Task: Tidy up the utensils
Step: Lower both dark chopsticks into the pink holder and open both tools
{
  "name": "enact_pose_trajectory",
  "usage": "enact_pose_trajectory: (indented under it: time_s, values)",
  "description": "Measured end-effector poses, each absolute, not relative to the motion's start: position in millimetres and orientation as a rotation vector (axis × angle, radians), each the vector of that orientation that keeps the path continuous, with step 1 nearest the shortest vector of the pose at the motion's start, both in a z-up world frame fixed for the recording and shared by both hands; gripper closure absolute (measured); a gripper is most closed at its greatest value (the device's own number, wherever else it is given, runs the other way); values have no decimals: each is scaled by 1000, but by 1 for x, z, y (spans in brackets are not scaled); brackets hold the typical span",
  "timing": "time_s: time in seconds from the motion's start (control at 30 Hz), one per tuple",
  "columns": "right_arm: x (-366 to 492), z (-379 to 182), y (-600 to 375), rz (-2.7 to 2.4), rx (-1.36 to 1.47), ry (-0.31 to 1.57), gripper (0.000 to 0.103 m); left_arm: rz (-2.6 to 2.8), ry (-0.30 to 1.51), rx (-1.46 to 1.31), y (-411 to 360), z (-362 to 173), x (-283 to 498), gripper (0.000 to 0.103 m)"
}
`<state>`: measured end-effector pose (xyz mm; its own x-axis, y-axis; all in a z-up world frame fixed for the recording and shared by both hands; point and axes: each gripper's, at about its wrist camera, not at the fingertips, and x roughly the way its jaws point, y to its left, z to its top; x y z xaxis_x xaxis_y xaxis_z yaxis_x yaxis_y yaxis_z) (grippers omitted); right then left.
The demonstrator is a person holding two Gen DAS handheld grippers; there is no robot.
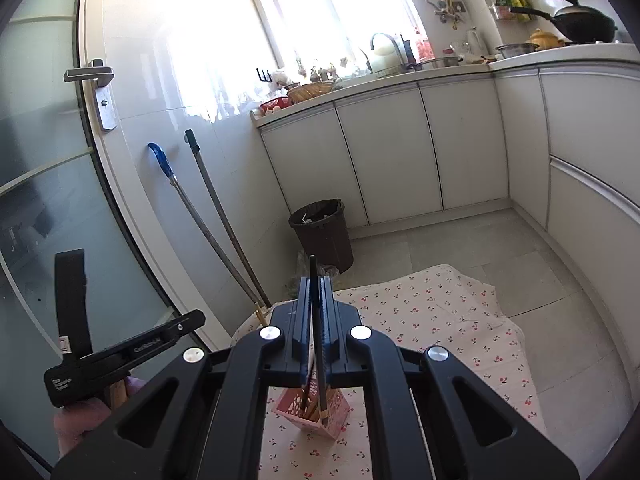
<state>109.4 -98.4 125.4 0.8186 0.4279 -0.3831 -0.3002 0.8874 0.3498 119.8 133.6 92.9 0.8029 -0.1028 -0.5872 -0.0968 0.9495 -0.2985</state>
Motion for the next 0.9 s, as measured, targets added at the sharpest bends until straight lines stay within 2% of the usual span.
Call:
enact_pose_trajectory:
  time_s: [0.13,0.43,0.57,0.8,0.83,0.9]
  values:
    - [117,117,-85,390,275,491,98,10,631,-331,139,97,115,83]
    - [141,97,-55,395,285,531,98,5,645,-381,145,93,121,82]
    - [154,80,-42,422,288,573,95,-13,655,-379,145,90,123,81]
    - [119,93,-42,372,138,535,94,-80,650,-327,124,88,118,79]
    - [112,95,-46,361,120,525,92,-96,645,-314,118,89,116,79]
    - [98,99,-56,325,85,503,76,-120,635,-290,106,90,112,77]
